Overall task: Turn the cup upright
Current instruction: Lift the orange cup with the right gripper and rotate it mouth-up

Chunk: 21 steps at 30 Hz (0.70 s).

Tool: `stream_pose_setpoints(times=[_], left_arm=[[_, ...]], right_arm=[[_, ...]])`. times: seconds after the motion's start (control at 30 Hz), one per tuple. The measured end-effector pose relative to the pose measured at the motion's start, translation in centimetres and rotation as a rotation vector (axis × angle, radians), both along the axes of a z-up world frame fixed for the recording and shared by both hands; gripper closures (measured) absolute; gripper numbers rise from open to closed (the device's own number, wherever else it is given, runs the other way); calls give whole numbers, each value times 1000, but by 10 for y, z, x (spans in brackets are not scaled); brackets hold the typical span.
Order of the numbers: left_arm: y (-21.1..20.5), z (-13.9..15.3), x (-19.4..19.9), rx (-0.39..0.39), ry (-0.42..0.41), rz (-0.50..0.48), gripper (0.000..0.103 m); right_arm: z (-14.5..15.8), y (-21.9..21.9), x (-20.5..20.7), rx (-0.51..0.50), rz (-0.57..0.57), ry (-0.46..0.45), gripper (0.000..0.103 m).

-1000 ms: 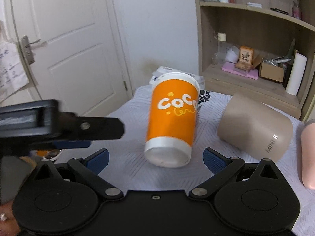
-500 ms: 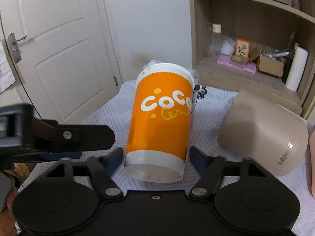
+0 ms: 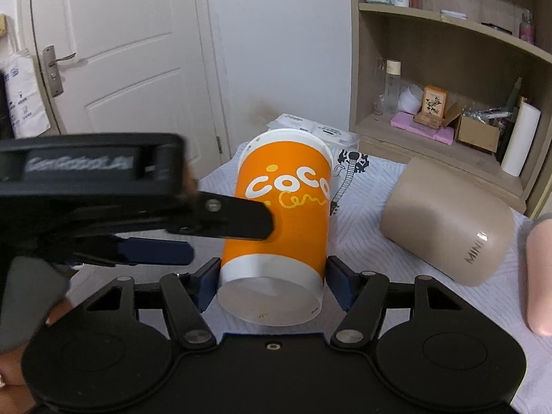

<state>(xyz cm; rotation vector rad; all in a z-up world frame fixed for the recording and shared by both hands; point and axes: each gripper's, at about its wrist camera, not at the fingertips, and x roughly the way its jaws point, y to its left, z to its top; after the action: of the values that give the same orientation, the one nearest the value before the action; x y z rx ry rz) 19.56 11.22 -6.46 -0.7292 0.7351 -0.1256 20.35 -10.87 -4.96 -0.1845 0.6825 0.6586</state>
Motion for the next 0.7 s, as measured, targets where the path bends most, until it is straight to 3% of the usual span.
stream_pose_setpoints(times=[0.17,0.4,0.53,0.7], left_arm=[[-15,2,-10,-24,13,-30,14],[-43,17,-19,26,8,-125,14],[-55,8,-21,-75,38,-178,14],[-73,0,-20,-94,66,-209,14]], right_arm=[[7,-17,-21,6,31,5,33],[7,-65,-56,59,2,26,33],[9,-83,-71,45,-44,-9,33],[3,-101,-80,62,-71,28,33]])
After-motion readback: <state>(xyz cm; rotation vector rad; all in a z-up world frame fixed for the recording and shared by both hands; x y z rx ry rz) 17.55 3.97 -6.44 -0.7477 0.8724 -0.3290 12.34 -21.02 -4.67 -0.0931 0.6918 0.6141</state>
